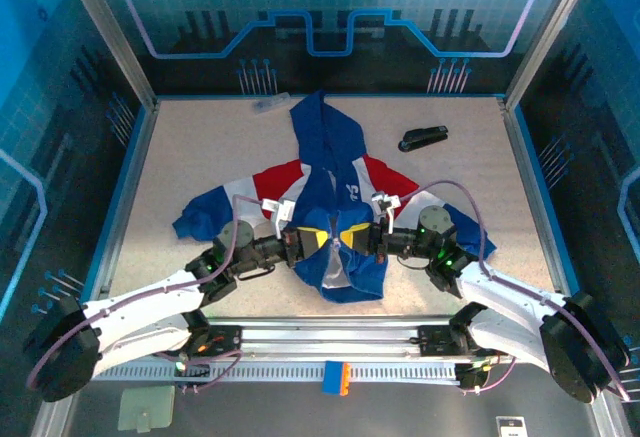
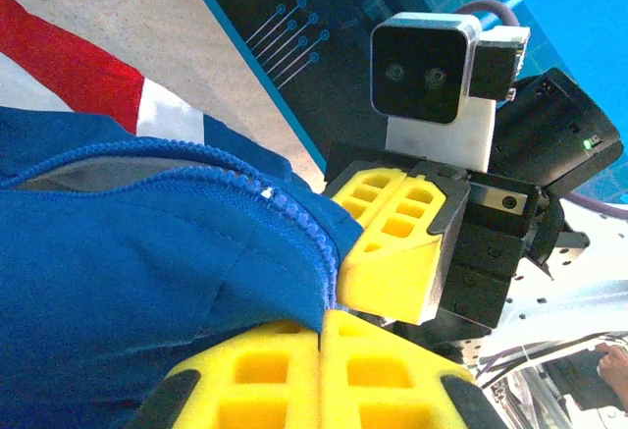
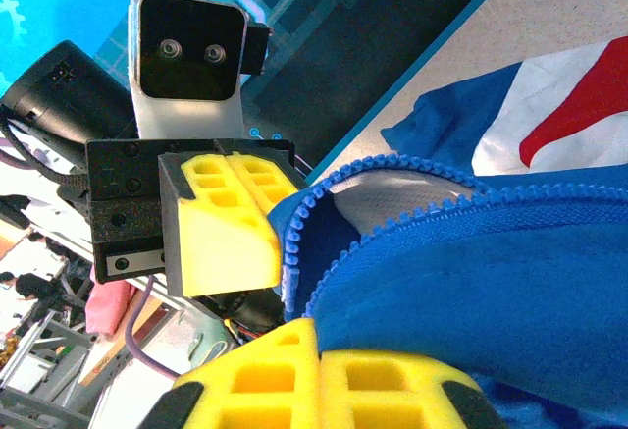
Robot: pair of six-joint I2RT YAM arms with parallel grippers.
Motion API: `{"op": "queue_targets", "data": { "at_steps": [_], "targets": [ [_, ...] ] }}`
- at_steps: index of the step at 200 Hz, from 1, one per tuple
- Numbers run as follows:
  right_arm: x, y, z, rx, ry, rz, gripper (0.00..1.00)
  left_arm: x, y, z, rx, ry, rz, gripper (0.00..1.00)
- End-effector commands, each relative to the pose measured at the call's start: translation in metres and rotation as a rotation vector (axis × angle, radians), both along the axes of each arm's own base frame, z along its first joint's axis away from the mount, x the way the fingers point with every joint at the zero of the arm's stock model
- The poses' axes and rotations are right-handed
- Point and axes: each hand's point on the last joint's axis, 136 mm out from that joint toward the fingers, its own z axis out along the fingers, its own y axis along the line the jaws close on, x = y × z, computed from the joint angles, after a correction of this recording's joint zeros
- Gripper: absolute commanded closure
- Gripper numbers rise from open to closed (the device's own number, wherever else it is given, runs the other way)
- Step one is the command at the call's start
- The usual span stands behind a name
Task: Zip up the jacket
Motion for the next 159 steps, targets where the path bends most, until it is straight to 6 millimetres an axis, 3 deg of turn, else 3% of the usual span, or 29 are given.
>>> {"op": "queue_targets", "data": {
  "at_steps": [1,106,159],
  "targets": [
    [-0.0035,0.0011,0.0124,0.024,-0.068,0.010,1.00,-0.0017,0.0012,0.0106,-0.029,-0.031,0.005,1.00],
    [0.0000,0.0028,0.0165,0.034,-0.076,0.002,1.00,-0.0011,-0.0080,0.0078,-0.038,-0.012,-0.028,1.00],
    [0.0018,0.0035,0.0135,0.030,-0.075,0.000,1.00,-0.0012,0.0003,0.0111,-0.053,-0.023,0.006,1.00]
  ]
}}
